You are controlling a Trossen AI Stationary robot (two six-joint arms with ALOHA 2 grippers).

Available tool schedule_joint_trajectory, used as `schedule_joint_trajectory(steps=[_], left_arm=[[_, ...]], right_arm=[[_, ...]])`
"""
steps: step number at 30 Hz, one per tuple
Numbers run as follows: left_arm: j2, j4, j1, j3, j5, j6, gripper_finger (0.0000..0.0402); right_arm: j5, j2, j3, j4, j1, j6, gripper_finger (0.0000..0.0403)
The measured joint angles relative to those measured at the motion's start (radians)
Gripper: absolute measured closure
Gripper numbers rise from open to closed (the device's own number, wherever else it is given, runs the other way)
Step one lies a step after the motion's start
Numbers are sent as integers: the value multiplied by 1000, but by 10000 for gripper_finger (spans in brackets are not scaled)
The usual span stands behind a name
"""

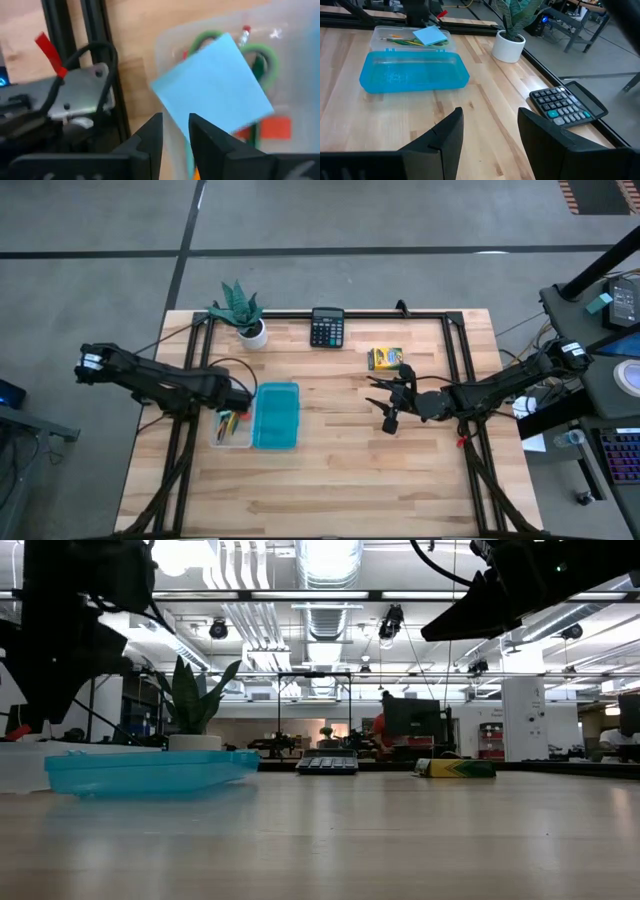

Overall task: Pack school essentials
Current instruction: Put the light blue sticky notes into the blue supply box

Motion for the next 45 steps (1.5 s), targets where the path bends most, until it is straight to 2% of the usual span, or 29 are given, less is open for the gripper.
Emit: schedule_joint_trajectory(steps=[5, 13, 20, 24, 29, 34, 36, 41, 45], left_arm=[[44, 74, 2, -50, -54, -4, 354], [181, 125, 3, -44, -94, 25, 390], [259, 185, 5, -43, -127, 135, 394], [280, 181, 10, -43, -180, 206, 394], [273, 174, 9, -38, -215, 283, 394], [243, 193, 10, -8, -247, 284, 394], [233, 188, 9, 8, -235, 299, 394], [204, 184, 9, 14, -44, 473, 394], [182, 198, 7, 11, 50, 572, 394]], right_arm=[[1, 0, 0, 0, 0, -3, 227], [2, 0, 0, 20, -2, -27, 227], [3, 0, 0, 33, -2, -47, 227], [3, 0, 0, 34, -2, -58, 227], [3, 0, 0, 39, -2, -63, 227], [3, 0, 0, 53, -2, -66, 227], [3, 0, 0, 52, -2, -66, 227], [3, 0, 0, 52, -2, -64, 227], [3, 0, 0, 47, -2, -64, 227]])
